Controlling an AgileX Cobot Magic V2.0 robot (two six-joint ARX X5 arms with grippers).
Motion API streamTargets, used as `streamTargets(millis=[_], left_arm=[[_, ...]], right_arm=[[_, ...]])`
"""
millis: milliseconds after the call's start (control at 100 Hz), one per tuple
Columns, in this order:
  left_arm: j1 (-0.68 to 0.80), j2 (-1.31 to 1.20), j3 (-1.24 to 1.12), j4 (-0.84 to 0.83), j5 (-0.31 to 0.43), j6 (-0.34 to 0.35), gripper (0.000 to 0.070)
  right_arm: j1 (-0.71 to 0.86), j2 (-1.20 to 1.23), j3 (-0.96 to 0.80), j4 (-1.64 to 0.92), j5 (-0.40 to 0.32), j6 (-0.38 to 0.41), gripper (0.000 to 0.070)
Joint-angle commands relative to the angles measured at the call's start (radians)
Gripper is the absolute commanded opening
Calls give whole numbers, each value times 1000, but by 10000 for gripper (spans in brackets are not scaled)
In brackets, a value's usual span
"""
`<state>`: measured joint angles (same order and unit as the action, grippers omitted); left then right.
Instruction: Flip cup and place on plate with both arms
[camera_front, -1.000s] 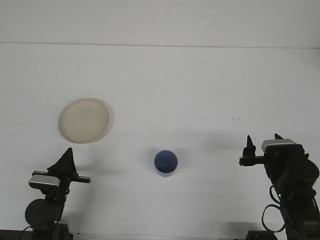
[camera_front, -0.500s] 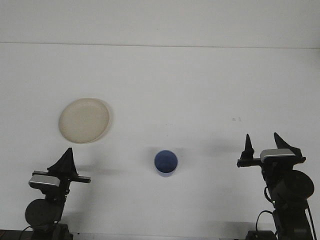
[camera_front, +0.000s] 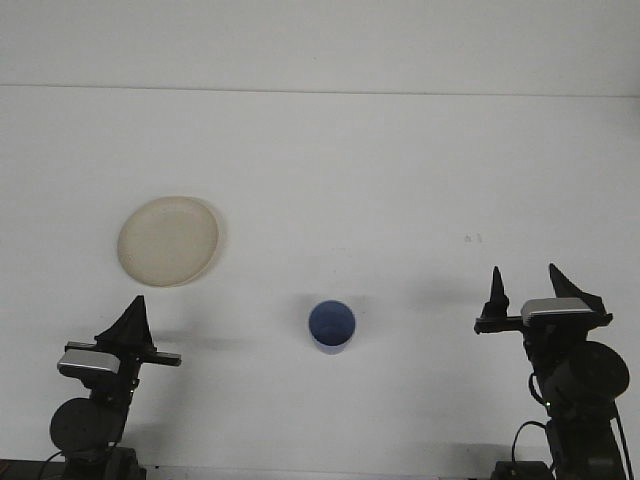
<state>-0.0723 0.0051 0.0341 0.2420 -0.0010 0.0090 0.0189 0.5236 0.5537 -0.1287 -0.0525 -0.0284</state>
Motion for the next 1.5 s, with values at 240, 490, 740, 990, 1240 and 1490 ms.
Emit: streamTargets(millis=[240, 490, 740, 990, 1240, 1490], left_arm=[[0, -2, 6, 21, -2, -14, 11], [0, 23, 164, -89, -2, -28, 11], [0, 232, 483, -470, -2, -23, 11], [0, 526, 812, -837, -2, -20, 11], [0, 744, 1007, -1091, -2, -12, 11], [0, 812, 1023, -1170, -2, -10, 11]], right_arm=[[2, 1, 3, 9, 0, 13, 564], [2, 1, 3, 8, -1, 13, 564], [2, 1, 3, 9, 0, 13, 564], [2, 1, 3, 8, -1, 13, 564], [2, 1, 3, 8, 0, 13, 564], [2, 1, 3, 9, 0, 13, 564]])
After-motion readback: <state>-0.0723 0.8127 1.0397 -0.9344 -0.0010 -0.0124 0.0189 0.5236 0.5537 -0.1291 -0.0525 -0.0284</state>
